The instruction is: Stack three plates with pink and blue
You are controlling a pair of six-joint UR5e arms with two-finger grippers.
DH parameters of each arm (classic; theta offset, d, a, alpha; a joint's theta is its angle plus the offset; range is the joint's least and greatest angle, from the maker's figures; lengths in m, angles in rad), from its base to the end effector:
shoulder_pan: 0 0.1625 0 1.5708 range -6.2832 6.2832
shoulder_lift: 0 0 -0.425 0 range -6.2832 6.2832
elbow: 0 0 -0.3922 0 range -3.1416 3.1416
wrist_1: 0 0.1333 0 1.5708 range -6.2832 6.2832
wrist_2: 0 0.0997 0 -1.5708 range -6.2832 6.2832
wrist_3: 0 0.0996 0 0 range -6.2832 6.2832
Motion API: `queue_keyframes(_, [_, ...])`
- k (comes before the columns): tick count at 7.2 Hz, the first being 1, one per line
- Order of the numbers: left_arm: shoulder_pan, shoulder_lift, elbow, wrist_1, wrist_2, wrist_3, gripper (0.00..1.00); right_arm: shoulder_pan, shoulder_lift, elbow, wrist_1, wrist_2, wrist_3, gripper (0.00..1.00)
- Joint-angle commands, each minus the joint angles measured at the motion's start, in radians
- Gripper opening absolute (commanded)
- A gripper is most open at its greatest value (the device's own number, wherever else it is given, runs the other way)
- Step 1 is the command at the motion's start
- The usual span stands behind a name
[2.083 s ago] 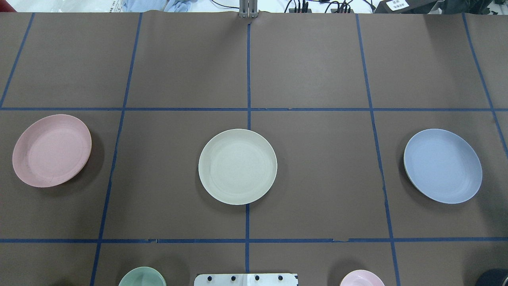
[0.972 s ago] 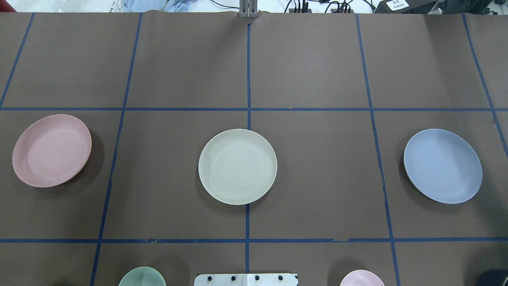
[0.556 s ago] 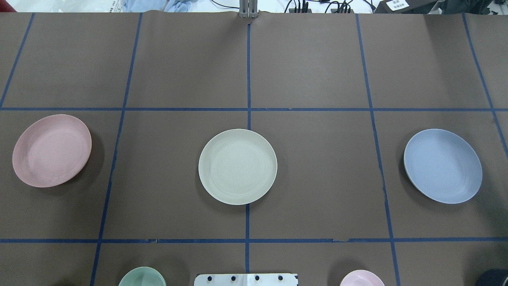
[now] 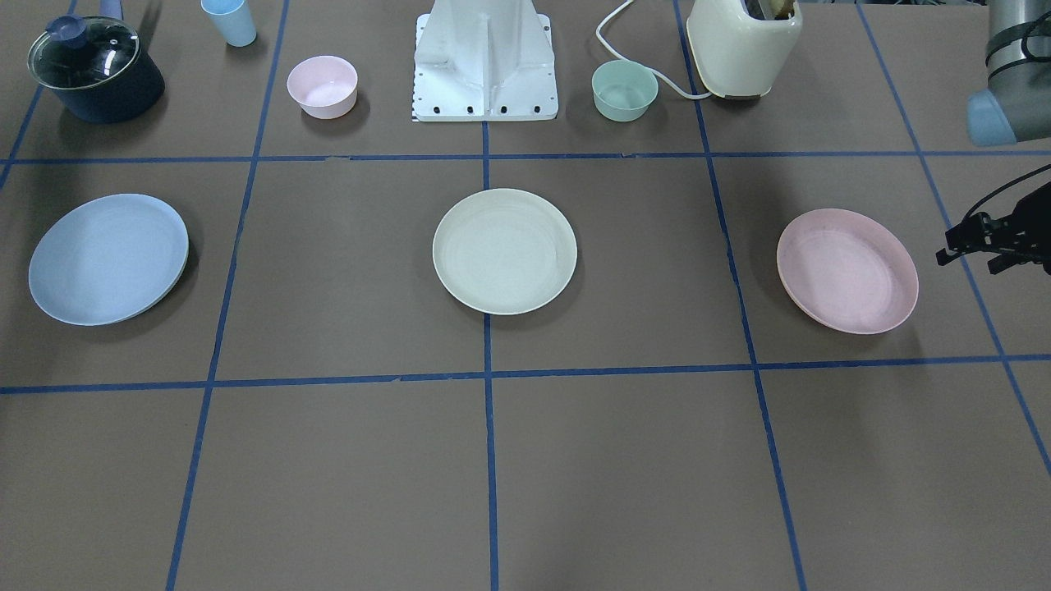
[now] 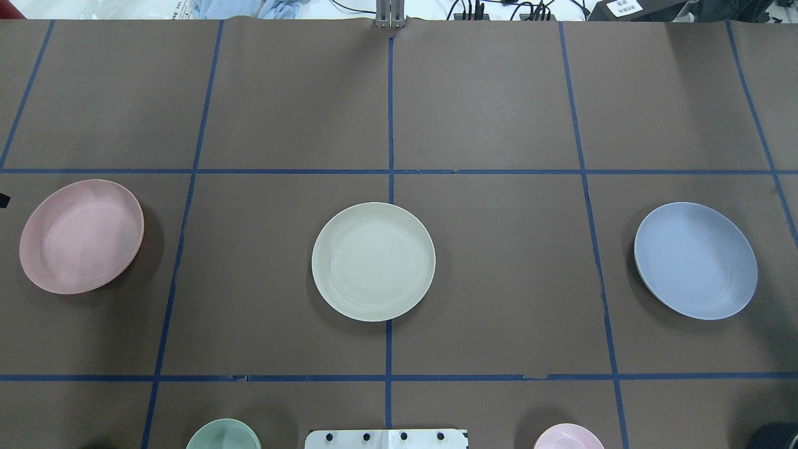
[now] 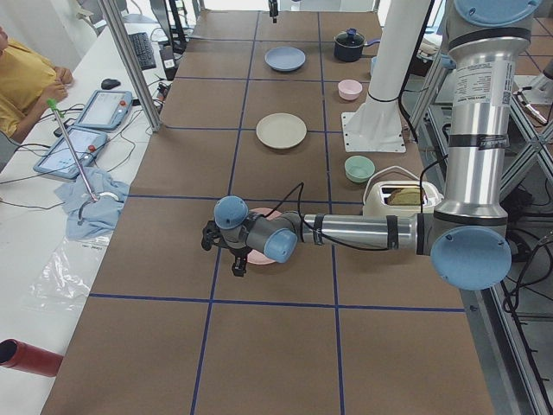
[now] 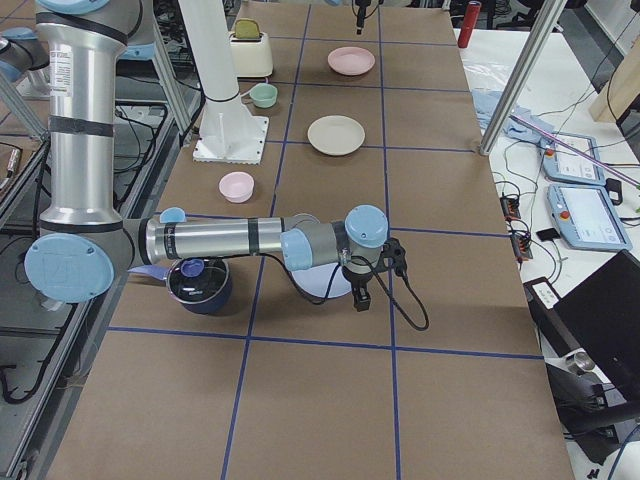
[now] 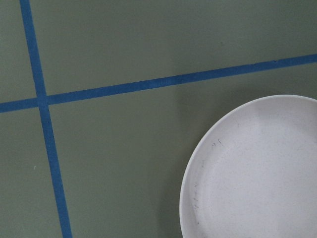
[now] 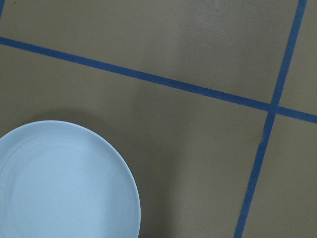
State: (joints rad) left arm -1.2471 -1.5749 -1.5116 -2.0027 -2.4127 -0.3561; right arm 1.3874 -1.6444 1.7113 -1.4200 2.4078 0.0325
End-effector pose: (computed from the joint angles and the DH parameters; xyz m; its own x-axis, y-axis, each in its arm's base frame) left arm 0.1064 -0.5027 0.6341 0.6131 0.1351 -0.7783 -0.0875 0.9908 0.1031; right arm -0.0277 -0.4747 0.6037 0.6347 -0.2485 0.7317 0.1575 0.9686 0.1923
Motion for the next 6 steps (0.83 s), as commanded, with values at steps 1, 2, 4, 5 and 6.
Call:
queue_keyframes(1, [0.043,-0.011,0.011,-0.008,0.004,-0.027,0.87,-0.001,0.000,0.001,0.001,0.001,0.001,1.00])
queue_keyframes(2, [0.066,-0.010,0.013,-0.010,0.004,-0.027,0.85,-0.001,0.000,0.001,0.001,0.001,0.001,1.00])
queue_keyframes(4, [0.087,-0.013,0.040,-0.024,0.004,-0.026,0.79,-0.004,0.000,0.001,0.000,0.002,0.001,1.00])
queue_keyframes(5, [0.103,-0.019,0.056,-0.030,0.003,-0.026,0.79,-0.004,0.000,0.001,0.000,0.004,0.001,1.00])
queue_keyframes(6, [0.106,-0.025,0.073,-0.036,0.003,-0.026,0.79,-0.007,0.000,0.001,0.000,0.005,0.001,1.00])
